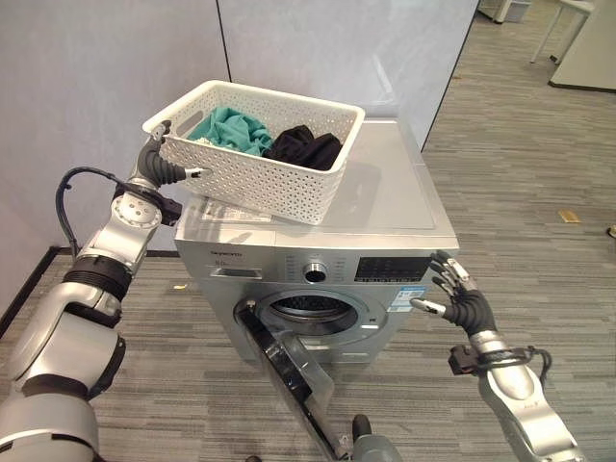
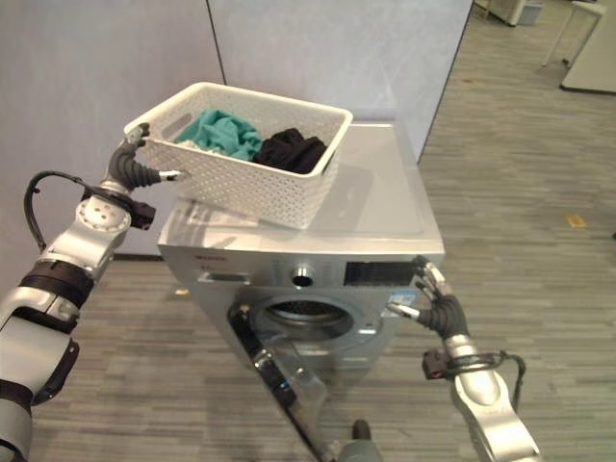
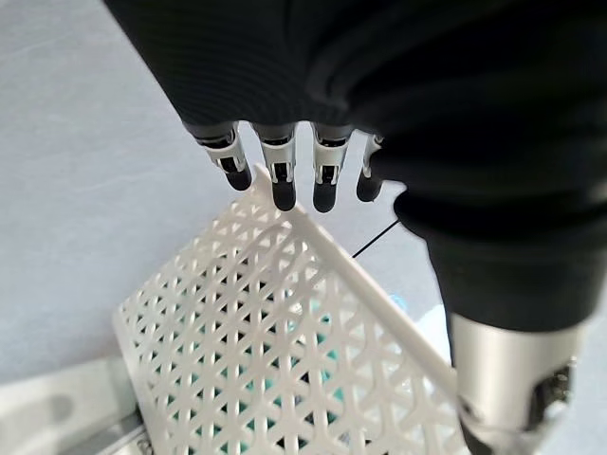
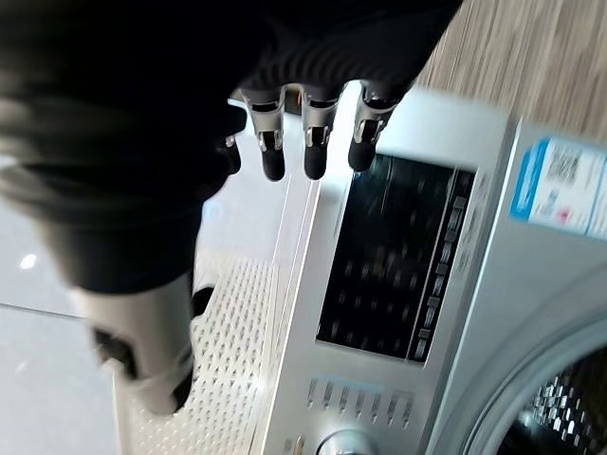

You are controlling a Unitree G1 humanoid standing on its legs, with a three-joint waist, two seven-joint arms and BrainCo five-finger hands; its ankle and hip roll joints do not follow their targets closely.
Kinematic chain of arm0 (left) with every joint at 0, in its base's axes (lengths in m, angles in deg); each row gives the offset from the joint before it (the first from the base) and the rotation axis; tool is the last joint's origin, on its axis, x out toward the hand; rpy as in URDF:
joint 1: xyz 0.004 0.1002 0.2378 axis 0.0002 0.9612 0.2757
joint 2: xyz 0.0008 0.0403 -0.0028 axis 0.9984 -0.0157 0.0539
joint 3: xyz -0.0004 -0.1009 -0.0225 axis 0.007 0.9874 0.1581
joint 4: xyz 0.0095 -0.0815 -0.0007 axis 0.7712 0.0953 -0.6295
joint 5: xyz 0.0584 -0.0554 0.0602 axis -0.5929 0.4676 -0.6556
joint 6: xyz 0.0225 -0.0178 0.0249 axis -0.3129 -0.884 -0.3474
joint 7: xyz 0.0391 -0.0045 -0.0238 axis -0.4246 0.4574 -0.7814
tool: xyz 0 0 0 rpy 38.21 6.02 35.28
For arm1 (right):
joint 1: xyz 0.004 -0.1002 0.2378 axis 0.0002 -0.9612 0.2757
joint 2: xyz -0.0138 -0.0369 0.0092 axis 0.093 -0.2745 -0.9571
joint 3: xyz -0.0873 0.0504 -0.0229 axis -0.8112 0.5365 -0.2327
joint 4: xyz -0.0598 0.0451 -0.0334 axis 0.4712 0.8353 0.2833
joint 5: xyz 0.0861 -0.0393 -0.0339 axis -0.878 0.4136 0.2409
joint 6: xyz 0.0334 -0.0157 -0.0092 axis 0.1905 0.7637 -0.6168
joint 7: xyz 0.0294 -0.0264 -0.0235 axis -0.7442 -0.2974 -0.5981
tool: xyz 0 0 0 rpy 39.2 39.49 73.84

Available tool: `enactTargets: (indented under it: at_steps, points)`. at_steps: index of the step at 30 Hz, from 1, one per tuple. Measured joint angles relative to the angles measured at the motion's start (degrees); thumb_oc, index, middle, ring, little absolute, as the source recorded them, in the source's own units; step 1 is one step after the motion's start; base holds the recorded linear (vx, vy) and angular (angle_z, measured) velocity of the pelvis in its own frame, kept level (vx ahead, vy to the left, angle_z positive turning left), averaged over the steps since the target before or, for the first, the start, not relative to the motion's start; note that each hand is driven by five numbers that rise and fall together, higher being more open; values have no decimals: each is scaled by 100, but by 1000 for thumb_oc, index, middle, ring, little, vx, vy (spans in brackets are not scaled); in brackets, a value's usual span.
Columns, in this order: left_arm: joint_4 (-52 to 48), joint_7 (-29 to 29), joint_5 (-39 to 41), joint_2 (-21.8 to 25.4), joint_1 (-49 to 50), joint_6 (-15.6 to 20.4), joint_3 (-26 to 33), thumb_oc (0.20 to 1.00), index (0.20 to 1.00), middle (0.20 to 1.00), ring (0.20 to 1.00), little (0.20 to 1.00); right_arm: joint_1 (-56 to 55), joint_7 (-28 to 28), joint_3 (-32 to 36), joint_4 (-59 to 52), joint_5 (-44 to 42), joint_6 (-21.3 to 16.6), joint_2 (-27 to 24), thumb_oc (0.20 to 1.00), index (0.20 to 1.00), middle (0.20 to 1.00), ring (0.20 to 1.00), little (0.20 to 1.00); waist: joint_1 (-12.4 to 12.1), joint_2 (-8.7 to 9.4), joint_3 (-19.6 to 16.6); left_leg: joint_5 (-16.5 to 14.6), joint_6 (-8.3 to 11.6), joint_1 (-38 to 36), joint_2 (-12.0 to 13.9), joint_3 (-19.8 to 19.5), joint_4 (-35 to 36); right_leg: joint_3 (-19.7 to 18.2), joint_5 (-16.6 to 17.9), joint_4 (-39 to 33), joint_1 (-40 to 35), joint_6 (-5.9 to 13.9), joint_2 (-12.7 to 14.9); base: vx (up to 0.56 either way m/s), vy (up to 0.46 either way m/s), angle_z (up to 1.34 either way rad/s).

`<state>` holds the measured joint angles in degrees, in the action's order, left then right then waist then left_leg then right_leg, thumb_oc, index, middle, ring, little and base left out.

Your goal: Grab the laundry basket,head to the washer,open it,put in the laundry and shut it.

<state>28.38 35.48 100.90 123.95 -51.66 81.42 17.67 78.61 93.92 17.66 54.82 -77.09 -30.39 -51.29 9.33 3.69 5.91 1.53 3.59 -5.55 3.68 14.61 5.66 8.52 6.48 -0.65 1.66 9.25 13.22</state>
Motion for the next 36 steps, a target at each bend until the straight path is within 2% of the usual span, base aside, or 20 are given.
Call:
enactTargets:
  at_steps: [7, 10, 11, 13, 14, 16, 17, 18, 19, 21, 22, 24, 25, 26, 28, 29, 30, 32, 34, 36]
  points:
    - [174, -493, -448, -406, -241, -30, 48, 1000, 1000, 1000, 1000, 1000, 2135, 334, -735, 323, -63, 57, 304, 1000, 1000, 1000, 1000, 1000, -167, 32, -32, 47, 20, 11, 92, -176, -27, 167, 110, -261, -183, -54, -142, -12, -1, 8]
    - [117, -833, -627, -373, -301, -55, 225, 1000, 1000, 1000, 1000, 1000, 2248, 530, -725, 319, 127, 53, 332, 1000, 1000, 1000, 1000, 1000, -277, 36, -34, 59, 36, 63, 88, -305, -27, 279, 141, -145, -168, -57, -124, -27, 82, 21]
    - [-373, -1027, -831, -306, -232, -146, 366, 1000, 1000, 1000, 1000, 1000, 1981, 633, -482, 237, 272, 66, 308, 1000, 1000, 1000, 1000, 1000, -409, -127, 82, -60, -102, 165, 176, -399, -164, 152, 152, 668, 255, -67, -141, -7, 148, 38]
    - [-723, -1140, -1040, -301, -158, -116, 632, 1000, 1000, 1000, 1000, 1000, 1708, 754, -292, 191, 370, 124, 231, 1000, 1000, 1000, 1000, 1000, -380, -248, 227, -144, -217, 140, 152, -540, -267, -20, 154, 1742, 694, -71, -48, 96, -3, 24]
    - [-846, -1242, -1086, -294, 15, -115, 877, 1000, 1000, 1000, 1000, 1000, 1540, 769, -266, 157, 447, 128, 237, 1000, 1000, 1000, 1000, 1000, -400, -363, 317, -206, -270, -9, 215, -545, -260, -36, -300, 2586, 1135, -50, -131, 178, -92, 18]
    - [-986, -1307, -1104, -228, 95, -128, 958, 1000, 1000, 1000, 1000, 1000, 1365, 769, -236, 40, 483, 128, 226, 1000, 1000, 1000, 1000, 1000, -364, -352, 332, -229, -278, -35, 200, -694, -242, 137, -545, 2348, 1151, -178, -308, 207, -122, 41]
    - [-1541, -1352, -1317, 16, 518, -113, 1256, 1000, 1000, 1000, 1000, 1000, 1293, 768, -146, -148, 578, 125, 234, 1000, 1000, 1000, 1000, 1000, -386, -306, 333, -277, -271, -33, 147, -780, -237, 875, -646, 1740, 1115, -317, -355, 307, -218, 37]
    - [-1548, -1352, -1321, 20, 532, -113, 1263, 1000, 1000, 1000, 1000, 1000, 1293, 768, -145, -151, 578, 125, 234, 1000, 1000, 1000, 1000, 1000, -386, -305, 333, -278, -270, -33, 146, -781, -237, 886, -645, 1728, 1105, -319, -356, 240, -181, 55]
    - [-1983, -1398, -1450, 156, 1159, -115, 1675, 1000, 1000, 1000, 1000, 1000, 1160, 765, 37, -285, 586, 112, 305, 1000, 1000, 1000, 1000, 1000, -411, -193, 265, -388, -166, -119, 64, -931, -273, 1271, -597, 819, 714, -414, -466, 161, -206, 61]
    - [-2084, -1456, -1544, 28, 1611, -112, 1978, 1000, 1000, 1000, 1000, 1000, 786, 783, 233, -384, 589, 26, 413, 1000, 1000, 1000, 1000, 1000, -432, -195, 258, -491, -15, -245, 128, -1147, -466, 1115, -205, 317, 218, -692, -691, -9, -144, 77]
    - [-2017, -1508, -1537, -21, 1850, -110, 2050, 1000, 1000, 1000, 1000, 1000, 680, 833, 340, -389, 592, -55, 401, 1000, 1000, 1000, 1000, 1000, -552, -282, 277, -708, 258, -112, 256, -1133, -1001, 1100, -268, 294, 100, -850, -850, -28, -112, 41]
    - [-1927, -1500, -1490, -80, 1973, -94, 2192, 1000, 1000, 1000, 1000, 1000, 684, 866, 365, -432, 591, -58, 421, 1000, 1000, 1000, 1000, 1000, -673, -223, 273, -835, 387, 575, 379, -987, -2346, 1121, -314, 150, 34, -981, -955, 13, -23, 2]
    - [-1897, -1489, -1343, -90, 2125, -86, 2290, 1000, 1000, 1000, 1000, 1000, 701, 859, 317, -563, 586, -65, 416, 1000, 1000, 1000, 1000, 1000, -736, -201, 279, -935, 358, 1240, 637, -988, -3551, 921, -157, 6, -116, -1107, -1030, 68, 68, -22]
    - [-1843, -1461, -1230, -75, 2140, -86, 2254, 1000, 1000, 1000, 1000, 1000, 708, 860, 211, -615, 583, -67, 430, 1000, 1000, 1000, 1000, 1000, -728, -185, 280, -995, 287, 1296, 725, -934, -3452, 936, -131, -128, -228, -1179, -1077, 102, 135, -26]
    - [-1859, -1422, -1105, -63, 2088, -24, 2176, 1000, 1000, 1000, 1000, 1000, 754, 859, 78, -625, 583, -73, 449, 1000, 1000, 1000, 1000, 1000, -678, -157, 295, -912, 359, 1245, 892, -914, -2471, 860, -189, -261, -341, -1156, -1127, 140, 223, -22]
    - [-1882, -1360, -1057, -26, 2055, 58, 2157, 1000, 1000, 1000, 1000, 1000, 891, 882, -83, -522, 583, -99, 594, 1000, 1000, 1000, 1000, 1000, -683, -82, 309, -592, 512, 1032, 1040, -1069, -966, 652, -173, -405, -379, -1053, -1164, 106, 193, -51]
    - [-1879, -1331, -1025, -5, 2045, 110, 2163, 1000, 1000, 1000, 1000, 1000, 981, 881, -93, -458, 611, -96, 677, 1000, 1000, 1000, 1000, 1000, -667, -48, 352, -404, 607, 919, 1084, -1289, -383, 504, -128, -411, -343, -1009, -1190, 95, 195, -72]
    - [-1865, -1265, -1014, -12, 2043, 124, 2151, 1000, 1000, 1000, 1000, 1000, 1110, 872, -70, -454, 763, -89, 691, 1000, 1000, 1000, 1000, 1000, -674, -38, 469, -136, 664, 945, 1236, -1394, -127, 310, -73, -416, -325, -1000, -1158, 113, 253, -66]
    - [-1905, -1254, -1020, -30, 2028, 130, 2108, 1000, 1000, 1000, 1000, 1000, 928, 871, -47, -593, 817, -90, 735, 1000, 1000, 1000, 1000, 1000, -475, -53, 478, -75, 686, 870, 1135, -1189, -269, 282, -110, -423, -348, -953, -1090, 112, 214, -27]
    - [-2031, -1246, -1022, -23, 2036, 150, 2127, 1000, 1000, 1000, 1000, 1000, 810, 855, -50, -630, 848, -89, 725, 1000, 1000, 1000, 1000, 1000, -452, -118, 517, -72, 686, 530, 1006, -1121, -235, 238, -95, -433, -342, -927, -1085, 111, 214, -36]
